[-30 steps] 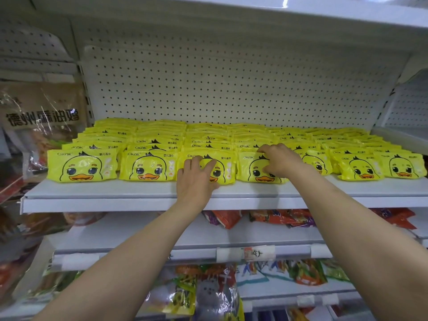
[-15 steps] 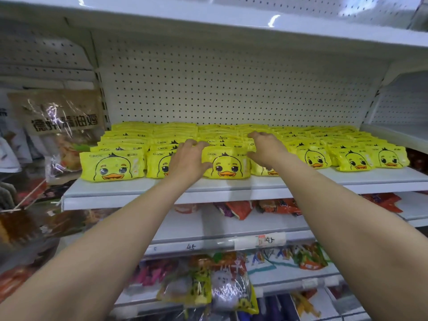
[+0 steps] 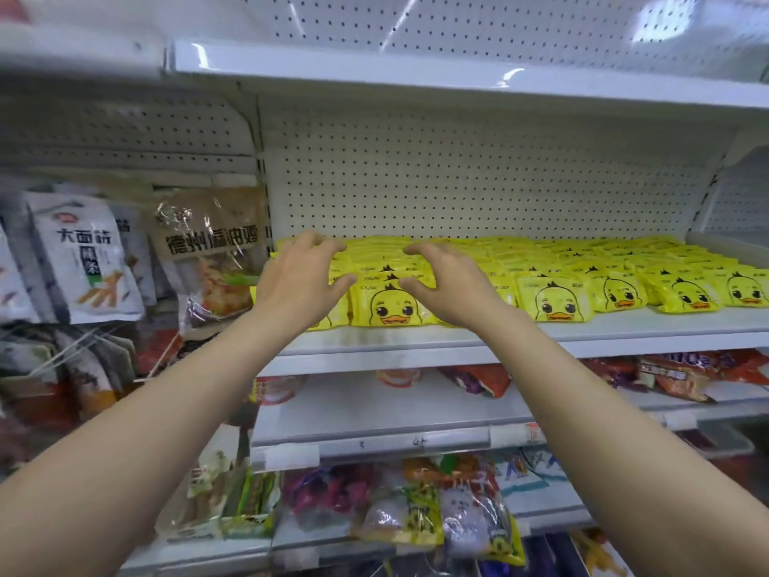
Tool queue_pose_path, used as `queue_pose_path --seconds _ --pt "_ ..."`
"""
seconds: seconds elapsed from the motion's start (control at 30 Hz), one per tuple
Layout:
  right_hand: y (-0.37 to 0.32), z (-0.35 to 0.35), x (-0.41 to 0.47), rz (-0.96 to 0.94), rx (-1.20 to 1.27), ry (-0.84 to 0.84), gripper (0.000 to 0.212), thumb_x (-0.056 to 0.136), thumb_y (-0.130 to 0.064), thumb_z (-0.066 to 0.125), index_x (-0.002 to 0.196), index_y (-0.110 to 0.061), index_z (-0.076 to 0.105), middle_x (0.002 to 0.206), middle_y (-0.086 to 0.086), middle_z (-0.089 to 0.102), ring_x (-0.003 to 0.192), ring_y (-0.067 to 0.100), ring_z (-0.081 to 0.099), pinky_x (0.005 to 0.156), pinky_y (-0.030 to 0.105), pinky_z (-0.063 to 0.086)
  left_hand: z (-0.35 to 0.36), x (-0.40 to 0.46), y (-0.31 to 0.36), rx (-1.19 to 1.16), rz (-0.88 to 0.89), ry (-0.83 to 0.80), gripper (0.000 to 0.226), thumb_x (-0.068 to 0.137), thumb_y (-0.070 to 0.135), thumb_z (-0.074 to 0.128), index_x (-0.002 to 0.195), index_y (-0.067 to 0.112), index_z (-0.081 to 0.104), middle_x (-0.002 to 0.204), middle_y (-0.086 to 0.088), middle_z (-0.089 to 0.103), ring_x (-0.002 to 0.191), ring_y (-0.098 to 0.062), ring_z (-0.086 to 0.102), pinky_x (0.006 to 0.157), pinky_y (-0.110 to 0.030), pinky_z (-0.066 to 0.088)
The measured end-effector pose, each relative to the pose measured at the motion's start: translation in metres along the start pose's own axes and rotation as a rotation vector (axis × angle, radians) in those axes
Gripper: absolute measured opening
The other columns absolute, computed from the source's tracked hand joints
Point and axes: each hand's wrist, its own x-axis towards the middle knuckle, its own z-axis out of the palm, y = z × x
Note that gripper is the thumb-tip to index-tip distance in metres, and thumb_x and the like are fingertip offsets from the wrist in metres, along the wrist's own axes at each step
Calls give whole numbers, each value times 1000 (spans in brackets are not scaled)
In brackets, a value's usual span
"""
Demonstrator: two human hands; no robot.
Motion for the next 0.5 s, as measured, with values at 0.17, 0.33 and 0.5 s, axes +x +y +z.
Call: queue_pose_path --seconds 0.17,0.33,0.5 --pt "-41 19 -7 -26 -39 -7 48 93 -43 60 138 -29 48 143 -2 48 130 21 43 94 35 42 -4 -22 -40 -5 17 -9 48 89 48 61 132 28 54 132 -5 52 123 -29 46 94 -48 46" --pt "-69 60 -8 -34 -58 -100 47 96 -43 56 139 -29 47 145 -2 46 132 23 42 95 37 43 19 -45 -78 -6 -21 -83 43 97 38 53 138 26 50 141 -9 47 128 -32 41 101 -46 41" --pt "-75 105 -4 -67 -71 -180 43 99 -35 54 141 -26 49 148 0 45 136 23 38 100 36 40 59 -65 -105 11 -2 -224 47 100 32 48 146 29 39 155 -13 28 140 -33 26 111 -44 28"
